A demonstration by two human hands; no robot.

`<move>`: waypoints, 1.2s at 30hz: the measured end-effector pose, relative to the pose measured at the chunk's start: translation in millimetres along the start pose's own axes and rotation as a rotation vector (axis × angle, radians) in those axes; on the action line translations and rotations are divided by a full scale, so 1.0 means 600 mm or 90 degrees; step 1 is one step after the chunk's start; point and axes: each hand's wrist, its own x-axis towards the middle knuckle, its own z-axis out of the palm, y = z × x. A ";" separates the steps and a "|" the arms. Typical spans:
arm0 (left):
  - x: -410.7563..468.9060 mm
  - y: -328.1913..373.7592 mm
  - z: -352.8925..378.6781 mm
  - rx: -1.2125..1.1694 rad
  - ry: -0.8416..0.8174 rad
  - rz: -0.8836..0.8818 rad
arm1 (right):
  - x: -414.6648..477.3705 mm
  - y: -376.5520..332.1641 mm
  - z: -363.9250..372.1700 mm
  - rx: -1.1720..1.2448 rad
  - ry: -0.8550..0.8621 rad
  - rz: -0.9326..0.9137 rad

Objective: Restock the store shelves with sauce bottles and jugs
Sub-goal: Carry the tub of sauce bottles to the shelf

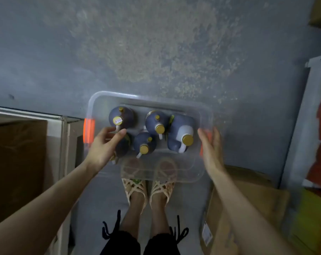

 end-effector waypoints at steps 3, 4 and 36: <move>0.008 -0.014 0.004 0.008 0.044 -0.001 | 0.019 0.012 0.000 -0.052 0.013 -0.008; 0.010 -0.021 0.006 0.013 0.046 -0.007 | 0.023 0.015 0.000 -0.059 0.009 0.003; 0.057 -0.066 -0.068 0.136 0.208 -0.029 | 0.028 0.068 0.020 -0.033 0.072 0.082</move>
